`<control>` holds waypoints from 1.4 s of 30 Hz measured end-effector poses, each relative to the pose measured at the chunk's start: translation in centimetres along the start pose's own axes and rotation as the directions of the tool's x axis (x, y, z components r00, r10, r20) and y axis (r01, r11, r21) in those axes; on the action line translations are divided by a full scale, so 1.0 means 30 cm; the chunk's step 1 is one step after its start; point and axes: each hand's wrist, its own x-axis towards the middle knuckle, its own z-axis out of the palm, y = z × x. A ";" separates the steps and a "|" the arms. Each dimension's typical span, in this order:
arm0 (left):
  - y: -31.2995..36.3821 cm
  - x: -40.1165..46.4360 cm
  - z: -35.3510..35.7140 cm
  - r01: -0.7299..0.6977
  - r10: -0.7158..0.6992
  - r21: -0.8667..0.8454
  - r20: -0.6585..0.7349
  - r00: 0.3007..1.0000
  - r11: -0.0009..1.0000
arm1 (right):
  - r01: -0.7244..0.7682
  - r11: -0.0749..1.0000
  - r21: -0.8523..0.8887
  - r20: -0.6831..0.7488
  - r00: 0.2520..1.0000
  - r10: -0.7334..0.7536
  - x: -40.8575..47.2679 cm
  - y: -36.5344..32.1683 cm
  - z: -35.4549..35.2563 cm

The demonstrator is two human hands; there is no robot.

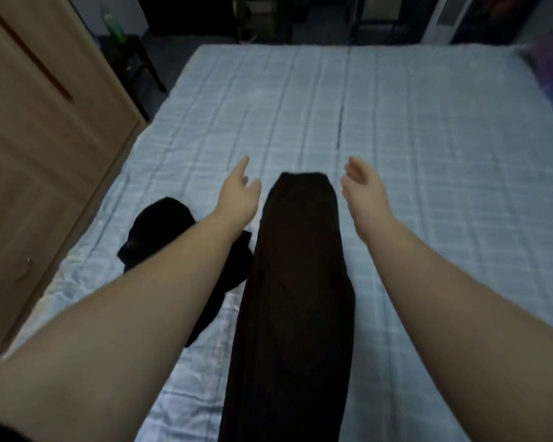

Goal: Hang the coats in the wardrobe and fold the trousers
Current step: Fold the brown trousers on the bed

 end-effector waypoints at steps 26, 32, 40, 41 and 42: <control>-1.017 -0.679 0.087 0.342 -0.393 0.380 0.064 0.917 0.859 | -0.601 0.798 -0.034 -0.241 0.780 0.577 -0.910 0.950 -0.121; -0.981 -0.710 -0.012 0.262 -0.262 0.137 -0.013 0.965 0.955 | -0.430 0.900 -0.069 -0.196 0.890 0.410 -0.979 0.902 -0.136; -1.056 -0.835 -0.058 0.380 -0.432 0.257 0.190 0.882 0.888 | -0.580 0.804 -0.130 -0.058 0.814 0.578 -1.142 0.973 -0.095; -1.050 -0.853 -0.064 0.403 -0.449 0.228 0.213 0.868 0.886 | -0.600 0.786 -0.147 -0.058 0.799 0.599 -1.156 0.977 -0.107; -1.048 -0.872 -0.070 0.441 -0.486 0.222 0.238 0.841 0.870 | -0.617 0.770 -0.165 -0.061 0.785 0.616 -1.175 0.984 -0.119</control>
